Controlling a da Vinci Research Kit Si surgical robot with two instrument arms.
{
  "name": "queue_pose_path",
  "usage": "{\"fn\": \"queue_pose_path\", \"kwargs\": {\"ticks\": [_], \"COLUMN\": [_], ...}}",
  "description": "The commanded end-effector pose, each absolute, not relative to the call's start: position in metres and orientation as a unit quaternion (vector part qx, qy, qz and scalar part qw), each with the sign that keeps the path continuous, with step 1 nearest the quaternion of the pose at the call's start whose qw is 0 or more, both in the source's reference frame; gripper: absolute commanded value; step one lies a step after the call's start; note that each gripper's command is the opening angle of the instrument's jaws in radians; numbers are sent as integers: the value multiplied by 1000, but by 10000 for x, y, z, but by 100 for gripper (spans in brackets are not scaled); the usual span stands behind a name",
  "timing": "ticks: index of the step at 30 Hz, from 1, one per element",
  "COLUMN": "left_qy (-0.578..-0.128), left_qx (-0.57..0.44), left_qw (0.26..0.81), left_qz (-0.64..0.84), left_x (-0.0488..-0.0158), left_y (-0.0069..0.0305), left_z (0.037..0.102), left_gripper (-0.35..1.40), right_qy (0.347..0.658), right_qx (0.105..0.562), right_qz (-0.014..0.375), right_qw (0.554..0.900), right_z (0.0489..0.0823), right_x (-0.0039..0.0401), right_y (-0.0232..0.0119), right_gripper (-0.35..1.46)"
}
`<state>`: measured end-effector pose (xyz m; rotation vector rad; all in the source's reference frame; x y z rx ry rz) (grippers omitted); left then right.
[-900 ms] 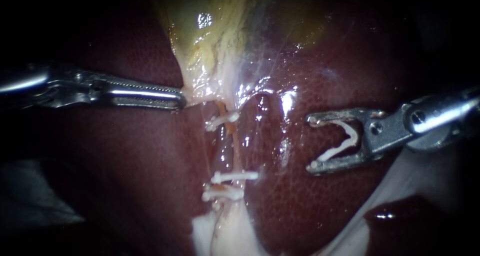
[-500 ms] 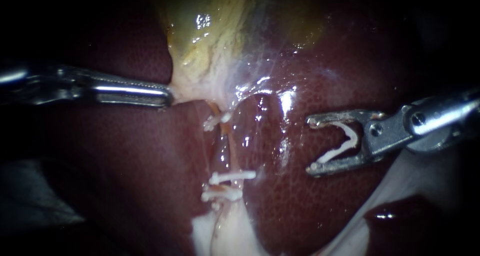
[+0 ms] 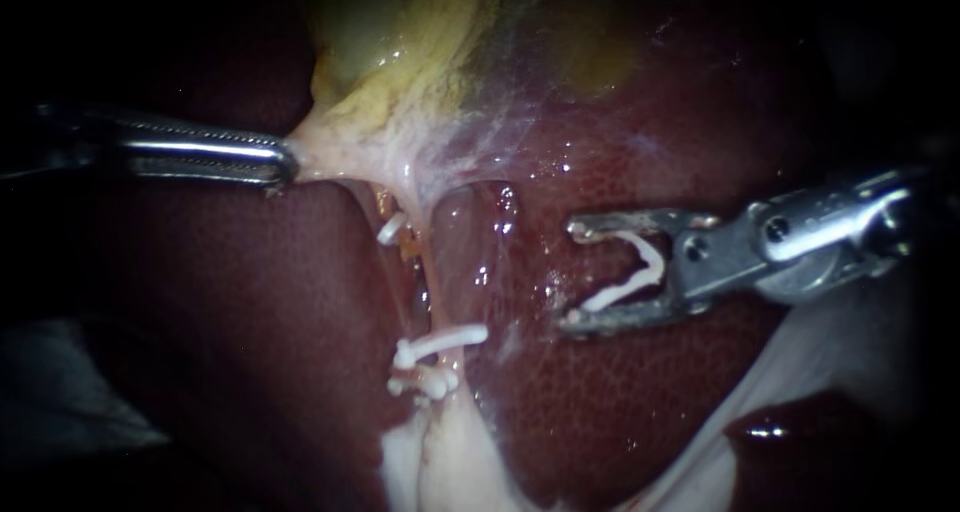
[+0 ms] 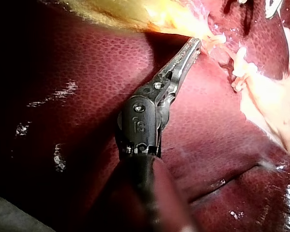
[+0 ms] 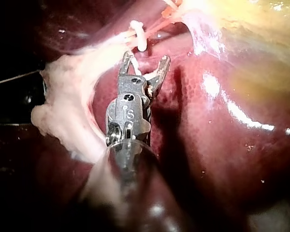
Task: Clipping second clip right tube
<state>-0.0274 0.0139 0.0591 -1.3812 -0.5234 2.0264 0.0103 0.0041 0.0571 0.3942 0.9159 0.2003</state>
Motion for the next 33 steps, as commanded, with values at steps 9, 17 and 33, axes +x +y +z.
{"fn": "queue_pose_path", "kwargs": {"ticks": [9, 17, 33], "left_qy": [-198, -197, -197], "left_qx": [-523, -523, -523], "left_qw": [312, 312, 313], "left_qz": [768, 768, 768], "left_x": [-275, -276, -278], "left_y": [138, 138, 138], "left_z": [592, 593, 592], "left_gripper": [-35, -35, -35], "right_qy": [442, 458, 513], "right_qx": [258, 297, 383], "right_qz": [123, 149, 191], "right_qw": [850, 825, 744], "right_z": [624, 652, 677], "right_x": [136, 167, 208], "right_y": [23, 13, 5], "right_gripper": [50, 50, 50]}}
